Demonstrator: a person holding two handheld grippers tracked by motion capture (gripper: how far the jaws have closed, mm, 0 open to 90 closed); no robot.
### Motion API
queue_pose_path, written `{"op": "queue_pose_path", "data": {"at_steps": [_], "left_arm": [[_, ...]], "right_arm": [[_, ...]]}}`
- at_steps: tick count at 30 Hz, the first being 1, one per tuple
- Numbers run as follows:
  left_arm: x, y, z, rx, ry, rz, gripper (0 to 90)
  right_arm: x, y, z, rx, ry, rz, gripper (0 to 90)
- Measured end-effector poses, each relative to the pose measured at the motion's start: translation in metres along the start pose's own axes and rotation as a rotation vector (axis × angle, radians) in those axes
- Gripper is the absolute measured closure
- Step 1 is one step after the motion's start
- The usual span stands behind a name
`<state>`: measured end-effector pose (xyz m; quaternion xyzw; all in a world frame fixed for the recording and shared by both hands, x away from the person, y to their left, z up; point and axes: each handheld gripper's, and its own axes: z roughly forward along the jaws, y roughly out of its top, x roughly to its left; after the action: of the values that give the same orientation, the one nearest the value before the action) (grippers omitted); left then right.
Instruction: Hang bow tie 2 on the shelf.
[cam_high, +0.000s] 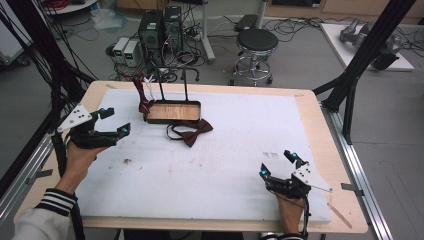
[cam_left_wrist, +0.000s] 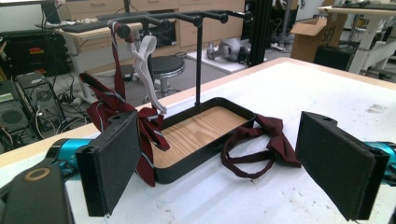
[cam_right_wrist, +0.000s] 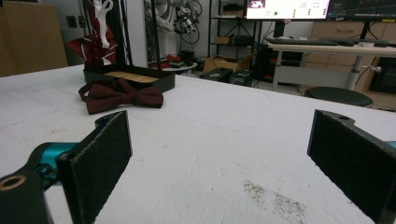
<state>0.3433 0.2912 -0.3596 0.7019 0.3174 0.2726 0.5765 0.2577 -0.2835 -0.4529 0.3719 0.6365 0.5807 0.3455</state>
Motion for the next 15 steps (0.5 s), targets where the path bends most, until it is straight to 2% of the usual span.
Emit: {"op": "queue_pose_path", "data": {"at_steps": [15], "left_arm": [[-0.0019, 0.006, 0.003, 0.016, -0.002, 0.008, 15.2]], "right_arm": [[-0.0004, 0.0001, 0.0002, 0.001, 0.001, 0.003, 5.6]]}}
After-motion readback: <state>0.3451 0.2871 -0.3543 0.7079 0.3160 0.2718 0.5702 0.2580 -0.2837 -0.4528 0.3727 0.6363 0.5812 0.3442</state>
